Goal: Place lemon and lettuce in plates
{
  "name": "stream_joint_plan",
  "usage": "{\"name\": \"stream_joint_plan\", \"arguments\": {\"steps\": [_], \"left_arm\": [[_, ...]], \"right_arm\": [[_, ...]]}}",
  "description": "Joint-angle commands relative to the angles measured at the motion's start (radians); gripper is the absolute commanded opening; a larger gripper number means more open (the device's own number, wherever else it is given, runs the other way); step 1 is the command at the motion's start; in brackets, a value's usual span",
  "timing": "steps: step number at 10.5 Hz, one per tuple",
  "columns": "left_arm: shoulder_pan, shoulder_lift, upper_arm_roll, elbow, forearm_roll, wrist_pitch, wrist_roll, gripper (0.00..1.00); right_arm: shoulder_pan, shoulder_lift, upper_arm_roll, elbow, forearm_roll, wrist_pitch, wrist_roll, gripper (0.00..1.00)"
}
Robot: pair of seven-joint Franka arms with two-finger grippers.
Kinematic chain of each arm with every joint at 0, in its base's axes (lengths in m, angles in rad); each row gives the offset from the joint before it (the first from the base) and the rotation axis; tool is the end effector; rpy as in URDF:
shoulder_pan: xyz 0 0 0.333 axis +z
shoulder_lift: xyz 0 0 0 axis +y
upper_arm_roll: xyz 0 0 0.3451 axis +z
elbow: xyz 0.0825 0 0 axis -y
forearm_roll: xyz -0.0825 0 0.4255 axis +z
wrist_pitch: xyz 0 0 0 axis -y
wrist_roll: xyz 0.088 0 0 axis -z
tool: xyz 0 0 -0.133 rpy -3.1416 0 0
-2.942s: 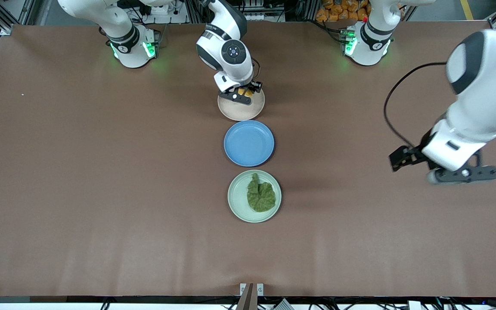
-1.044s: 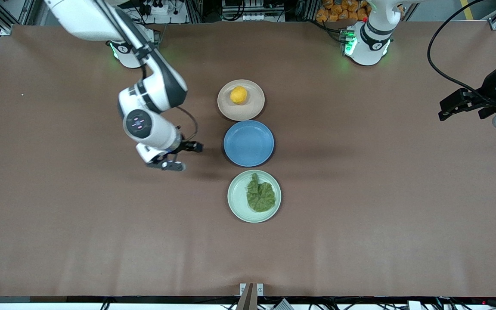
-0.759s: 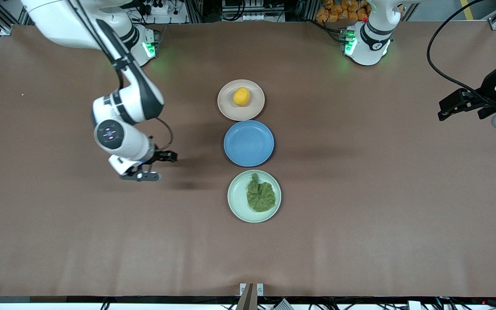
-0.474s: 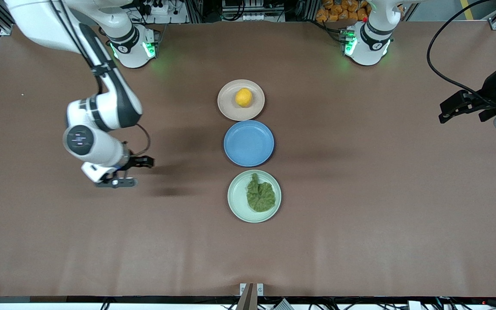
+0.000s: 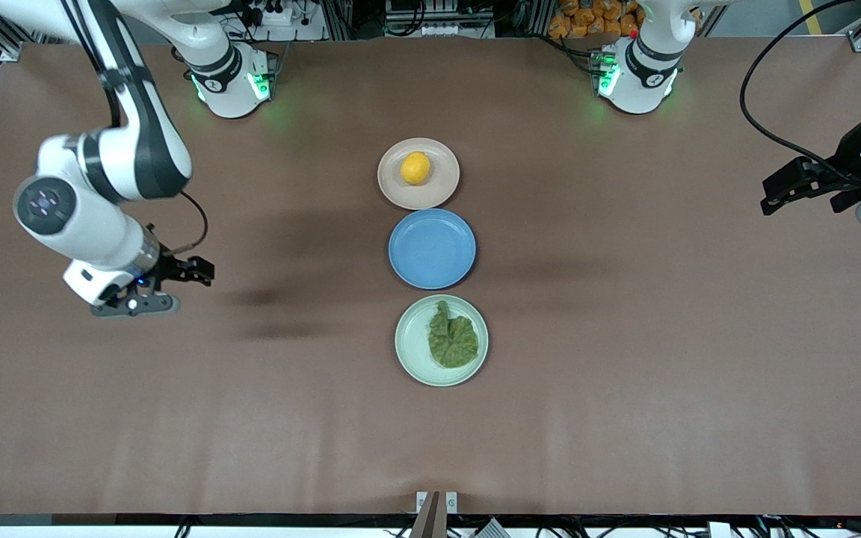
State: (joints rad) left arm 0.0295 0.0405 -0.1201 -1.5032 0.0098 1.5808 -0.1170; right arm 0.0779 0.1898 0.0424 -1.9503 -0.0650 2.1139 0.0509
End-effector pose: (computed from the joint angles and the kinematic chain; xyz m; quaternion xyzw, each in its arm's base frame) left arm 0.6100 -0.0526 0.6390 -0.9997 -0.0133 -0.0189 0.0005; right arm 0.6296 0.0709 0.3614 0.9983 0.0515 -0.0109 0.0246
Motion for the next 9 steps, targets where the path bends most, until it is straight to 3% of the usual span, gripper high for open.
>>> {"name": "stream_joint_plan", "arguments": {"steps": [1, 4, 6, 9], "left_arm": [[0.007, -0.011, -0.007, -0.012, -0.001, 0.015, 0.014, 1.0], [0.006, -0.011, -0.007, -0.008, -0.001, 0.015, 0.014, 1.0], [0.004, -0.011, -0.009, -0.005, -0.002, 0.015, 0.014, 1.0], [0.003, -0.011, -0.009, -0.003, -0.005, 0.015, 0.017, 1.0]], "right_arm": [[-0.013, -0.131, 0.008, -0.013, -0.012, -0.058, -0.06, 1.0], [-0.035, -0.154, 0.011, 0.097, 0.008, -0.193, -0.059, 1.0], [-0.061, -0.168, 0.008, 0.199, 0.079, -0.303, -0.062, 1.0], [-0.072, -0.205, -0.025, 0.272, 0.08, -0.367, -0.106, 1.0]]}}
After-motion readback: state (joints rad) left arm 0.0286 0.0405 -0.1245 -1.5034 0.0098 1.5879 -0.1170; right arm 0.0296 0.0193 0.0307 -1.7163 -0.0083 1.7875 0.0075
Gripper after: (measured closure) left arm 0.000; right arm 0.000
